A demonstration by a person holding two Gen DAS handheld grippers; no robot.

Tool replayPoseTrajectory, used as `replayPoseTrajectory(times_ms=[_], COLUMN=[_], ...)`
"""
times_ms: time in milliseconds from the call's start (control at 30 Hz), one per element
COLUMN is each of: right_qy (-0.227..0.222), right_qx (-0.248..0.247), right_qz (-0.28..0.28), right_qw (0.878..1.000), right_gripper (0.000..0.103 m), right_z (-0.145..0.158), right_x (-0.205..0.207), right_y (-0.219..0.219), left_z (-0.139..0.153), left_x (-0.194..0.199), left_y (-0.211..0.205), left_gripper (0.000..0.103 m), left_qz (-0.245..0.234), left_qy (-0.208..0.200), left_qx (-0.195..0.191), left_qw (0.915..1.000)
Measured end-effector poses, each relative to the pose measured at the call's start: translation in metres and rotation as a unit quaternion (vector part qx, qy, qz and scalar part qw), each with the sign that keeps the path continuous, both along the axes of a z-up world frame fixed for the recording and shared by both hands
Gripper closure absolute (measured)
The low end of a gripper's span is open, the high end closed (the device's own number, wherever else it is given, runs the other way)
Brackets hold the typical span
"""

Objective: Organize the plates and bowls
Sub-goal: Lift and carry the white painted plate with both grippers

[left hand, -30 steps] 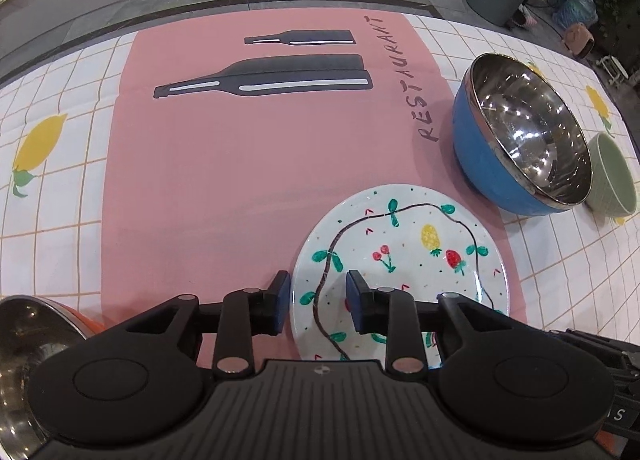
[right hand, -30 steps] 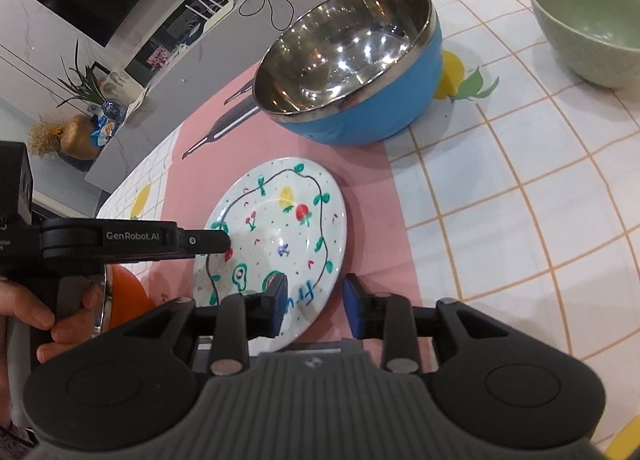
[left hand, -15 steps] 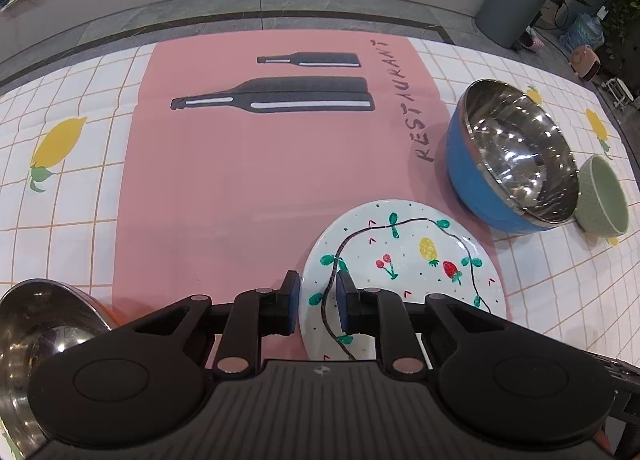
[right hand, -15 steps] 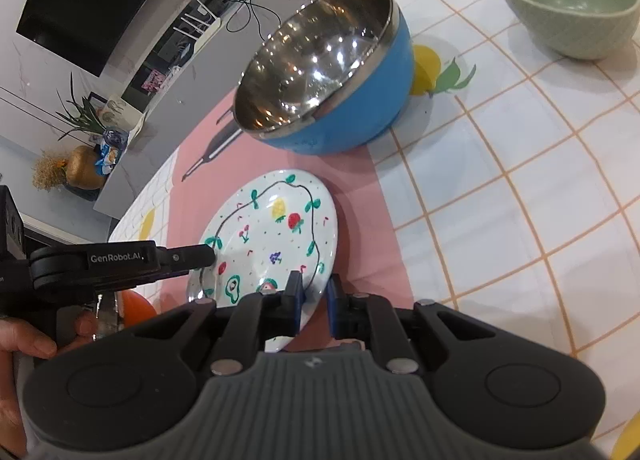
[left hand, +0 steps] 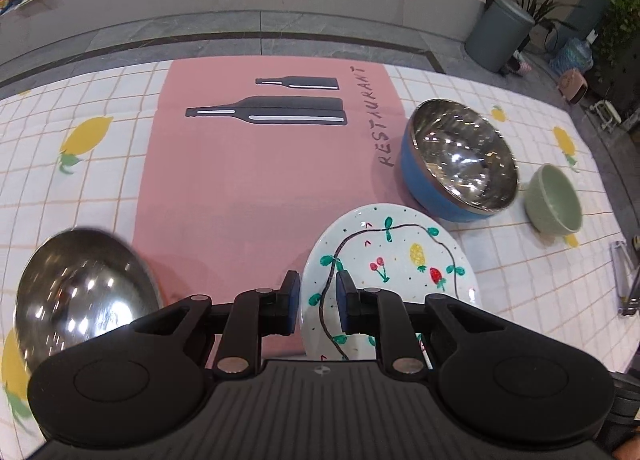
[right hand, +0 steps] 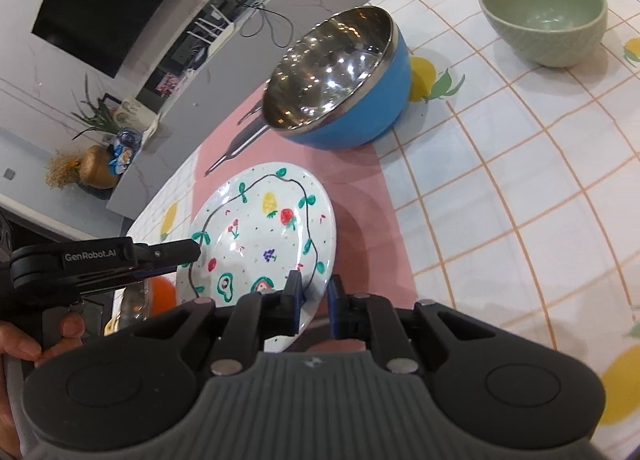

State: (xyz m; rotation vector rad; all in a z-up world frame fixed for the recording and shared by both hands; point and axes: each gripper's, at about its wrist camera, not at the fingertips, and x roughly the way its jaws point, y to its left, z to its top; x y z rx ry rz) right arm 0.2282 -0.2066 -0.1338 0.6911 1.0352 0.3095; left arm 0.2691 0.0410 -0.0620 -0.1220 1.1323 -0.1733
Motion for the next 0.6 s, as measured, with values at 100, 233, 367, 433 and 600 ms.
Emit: replayPoseTrajectory(times_ms=[100, 233, 367, 433, 600], right_qy=[-0.004, -0.010, -0.015, -0.016, -0.014], right_qx=[0.009, 0.011, 0.012, 0.008, -0.007], right_qz=[0.006, 0.019, 0.039, 0.050, 0.076], right_qw=[1.000, 1.000, 0.999, 0.999, 0.997], right_gripper=[0.091, 0.090, 0.090, 0.090, 0.090], right_z=[0.004, 0.007, 0.009, 0.007, 0.001], right_x=[-0.016, -0.037, -0.055, -0.063, -0.077], right_y=[0.000, 0.005, 0.012, 0.018, 0.032], left_z=[0.009, 0.014, 0.012, 0.008, -0.008], left_x=[-0.023, -0.057, -0.090, -0.106, -0.140], left_y=[0.003, 0.013, 0.027, 0.035, 0.053], left_gripper=[0.082, 0.082, 0.083, 0.083, 0.083], left_qz=[0.012, 0.038, 0.069, 0.087, 0.125], left_qy=[-0.010, -0.020, -0.033, -0.035, -0.036], left_qx=[-0.008, -0.023, -0.033, -0.042, -0.070], left_qw=[0.9998, 0.9988, 0.9965, 0.9947, 0.9890])
